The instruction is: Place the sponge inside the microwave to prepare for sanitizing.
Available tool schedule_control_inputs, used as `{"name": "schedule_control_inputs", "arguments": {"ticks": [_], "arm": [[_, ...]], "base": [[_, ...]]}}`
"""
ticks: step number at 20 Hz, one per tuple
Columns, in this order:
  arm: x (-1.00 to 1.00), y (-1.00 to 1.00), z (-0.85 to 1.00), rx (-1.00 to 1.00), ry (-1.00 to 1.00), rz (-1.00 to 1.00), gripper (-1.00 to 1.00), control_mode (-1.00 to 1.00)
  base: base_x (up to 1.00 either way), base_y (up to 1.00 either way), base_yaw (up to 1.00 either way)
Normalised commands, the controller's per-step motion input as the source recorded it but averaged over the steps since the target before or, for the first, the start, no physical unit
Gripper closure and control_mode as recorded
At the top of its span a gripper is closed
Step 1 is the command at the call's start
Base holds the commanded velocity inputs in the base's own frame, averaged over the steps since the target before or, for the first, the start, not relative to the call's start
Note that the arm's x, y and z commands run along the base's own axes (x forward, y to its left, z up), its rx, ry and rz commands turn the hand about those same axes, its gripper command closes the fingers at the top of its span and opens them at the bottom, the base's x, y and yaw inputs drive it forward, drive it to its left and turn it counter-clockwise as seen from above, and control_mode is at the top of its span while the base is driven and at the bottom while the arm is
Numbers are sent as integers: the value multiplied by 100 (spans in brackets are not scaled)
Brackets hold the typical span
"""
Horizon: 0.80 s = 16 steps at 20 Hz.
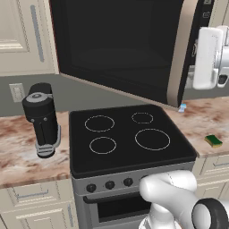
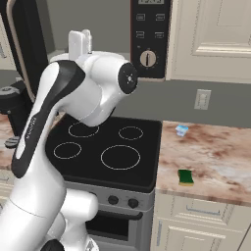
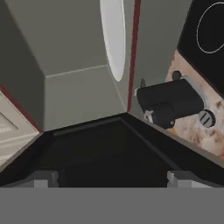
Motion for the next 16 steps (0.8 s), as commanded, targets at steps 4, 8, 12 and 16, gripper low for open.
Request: {"name": "schedule_control_inputs", "arguments": {"ticks": [4, 8, 12, 16], "arm": [[0, 22, 0, 25, 15, 18, -100, -100], [3, 34, 0, 19, 5, 17, -100, -100], [10, 33, 0, 14, 0, 18, -100, -100], [-2, 25, 1, 11, 0, 23, -100, -100]], "base": [[0, 0, 0], [0, 0, 0], [0, 0, 0], [0, 0, 0]]}}
